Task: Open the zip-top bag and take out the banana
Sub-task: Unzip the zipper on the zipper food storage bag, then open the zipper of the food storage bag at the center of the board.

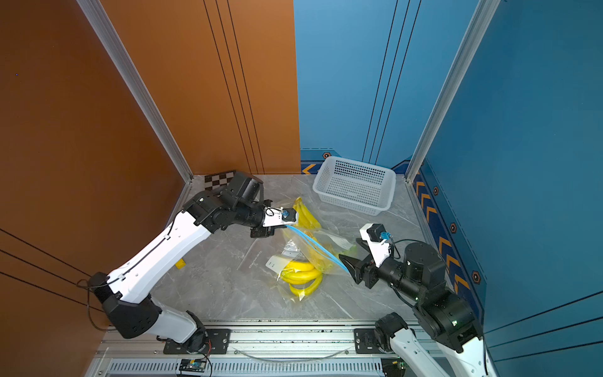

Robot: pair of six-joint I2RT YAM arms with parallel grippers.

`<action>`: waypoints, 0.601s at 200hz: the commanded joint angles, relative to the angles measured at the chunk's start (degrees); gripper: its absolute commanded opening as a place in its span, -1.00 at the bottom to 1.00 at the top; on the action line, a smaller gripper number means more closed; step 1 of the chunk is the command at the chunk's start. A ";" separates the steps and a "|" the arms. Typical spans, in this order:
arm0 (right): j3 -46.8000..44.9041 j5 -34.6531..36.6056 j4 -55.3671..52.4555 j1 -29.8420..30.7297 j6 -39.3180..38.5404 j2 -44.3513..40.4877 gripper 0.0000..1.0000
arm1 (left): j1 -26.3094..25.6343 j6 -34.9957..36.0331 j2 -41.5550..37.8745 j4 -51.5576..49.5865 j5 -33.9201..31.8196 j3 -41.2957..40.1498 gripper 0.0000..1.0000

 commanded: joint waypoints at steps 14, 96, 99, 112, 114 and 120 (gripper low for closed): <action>6.22 -7.36 -7.76 0.57 15.32 9.35 0.40 | -3.52 -1.96 2.02 -1.10 -1.94 2.29 -0.94; 5.25 16.66 -11.28 23.83 18.14 15.29 0.47 | -5.97 -1.84 3.06 -1.12 -1.87 1.67 -0.95; 5.12 17.56 -11.25 24.31 18.17 15.41 0.47 | -6.00 -1.72 3.13 -1.09 -1.90 1.67 -0.95; 4.62 20.55 -11.34 25.44 18.11 15.96 0.44 | -5.92 -1.37 3.15 -1.10 -1.82 1.50 -0.95; 4.55 20.71 -11.34 25.47 18.05 16.01 0.44 | -5.81 -1.31 3.15 -1.06 -1.84 1.50 -0.95; 4.60 21.58 -11.39 25.50 17.92 16.26 0.41 | -5.79 -1.18 3.15 -1.07 -1.90 1.43 -0.96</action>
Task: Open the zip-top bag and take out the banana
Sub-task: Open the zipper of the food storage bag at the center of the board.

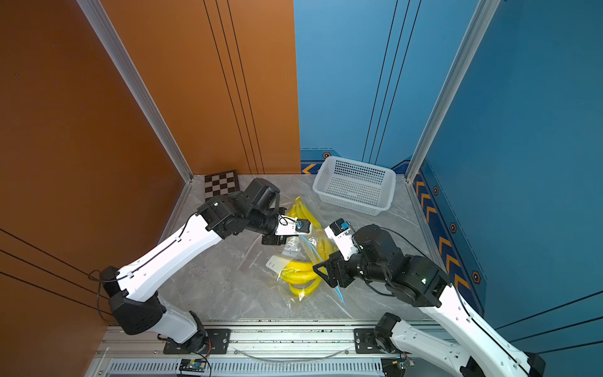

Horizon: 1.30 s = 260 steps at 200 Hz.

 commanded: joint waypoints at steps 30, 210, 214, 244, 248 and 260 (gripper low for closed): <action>-1.23 11.91 -1.84 0.45 0.29 1.21 0.01 | 0.24 0.53 0.67 -0.98 0.49 0.23 -0.96; 0.70 14.81 -4.94 3.26 -2.26 7.63 -0.30 | 1.85 0.70 -1.68 -0.94 1.58 -2.61 -0.96; 0.83 14.91 -5.06 3.68 -2.34 7.98 -0.30 | 1.87 0.77 -1.65 -1.02 1.62 -2.59 -0.96; 1.84 16.84 -5.36 6.35 -2.81 9.73 -0.27 | 1.85 0.18 -1.41 -0.94 2.21 -2.23 -0.96; 1.89 17.00 -5.45 6.62 -2.85 9.94 -0.27 | 1.85 0.18 -1.41 -0.99 2.25 -2.15 -0.96; 2.00 17.41 -5.72 7.02 -3.05 10.59 -0.34 | 1.87 0.03 -1.43 -0.98 2.27 -1.97 -0.96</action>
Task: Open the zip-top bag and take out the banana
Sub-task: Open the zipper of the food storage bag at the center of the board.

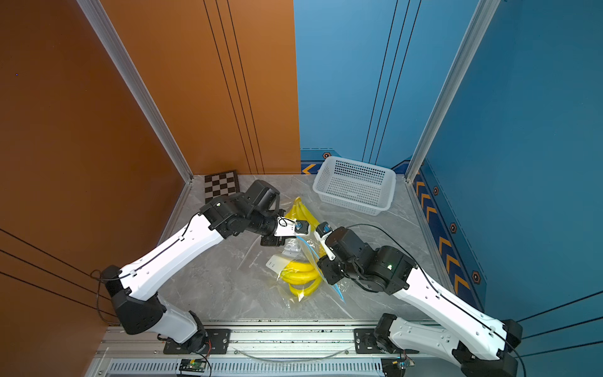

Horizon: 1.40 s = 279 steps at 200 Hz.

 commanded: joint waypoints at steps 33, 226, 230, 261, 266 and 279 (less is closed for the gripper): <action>2.77 4.33 -2.44 1.15 -1.30 1.08 -0.90 | 0.67 -0.29 -1.65 -0.95 1.50 0.13 -0.96; 2.73 -3.80 8.43 -16.75 9.60 -3.48 -1.00 | -1.52 -112.38 -14.07 21.90 -4.70 -14.43 0.96; 2.78 -3.86 8.41 -16.71 9.59 -3.42 -1.00 | -2.23 -112.62 -13.61 21.95 -4.60 -14.52 0.96; 2.65 -3.86 8.18 -17.46 9.56 -3.73 -1.00 | -6.72 -115.62 -11.84 22.59 -4.89 -17.42 0.96; 2.48 -4.03 8.19 -17.64 9.54 -3.82 -1.00 | -7.42 -116.06 -11.59 23.22 -4.81 -17.97 0.96; 2.45 -4.46 8.13 -17.91 9.54 -3.70 -1.00 | -9.03 -117.03 -10.58 24.70 -4.72 -18.35 0.96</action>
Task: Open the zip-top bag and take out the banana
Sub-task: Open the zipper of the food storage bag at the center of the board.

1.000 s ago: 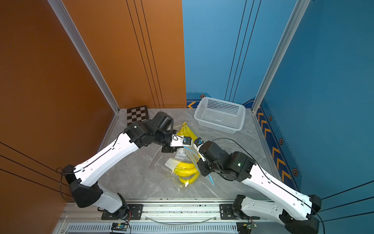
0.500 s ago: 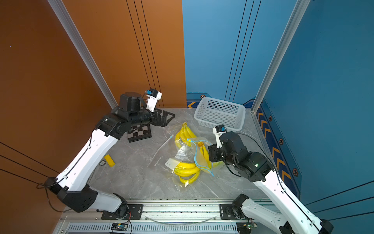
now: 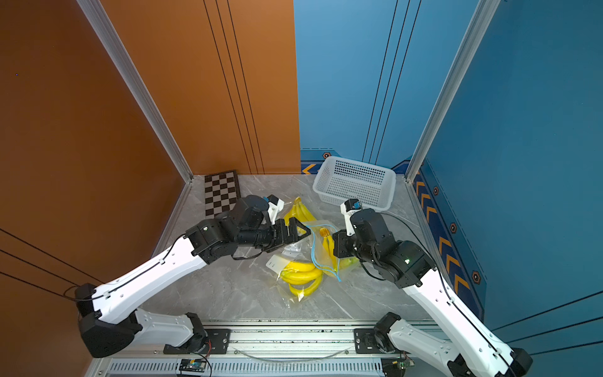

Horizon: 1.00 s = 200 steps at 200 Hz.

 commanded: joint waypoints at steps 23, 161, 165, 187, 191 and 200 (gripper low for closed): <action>1.24 -1.10 0.42 -0.66 0.89 -0.54 -1.00 | -4.19 -4.75 4.60 4.38 -1.03 -0.17 1.00; 3.46 4.34 -2.45 -1.36 0.92 -4.38 -1.00 | 1.40 1.48 15.57 1.94 2.65 12.94 -1.00; 4.37 4.50 -3.24 -1.72 0.65 -4.07 -1.00 | 1.76 2.67 16.44 0.37 3.02 15.89 -1.00; 9.17 5.96 -8.43 -3.57 -0.75 -1.91 -1.00 | 2.35 8.94 22.80 -9.98 4.37 32.08 -1.00; 9.86 6.21 -9.29 -3.94 -1.06 -1.71 -1.00 | 2.35 9.66 23.58 -11.11 4.74 34.25 -1.00; 10.87 6.82 -10.77 -4.80 -1.61 -1.59 -1.00 | 2.44 10.58 25.02 -13.18 5.47 37.26 -1.00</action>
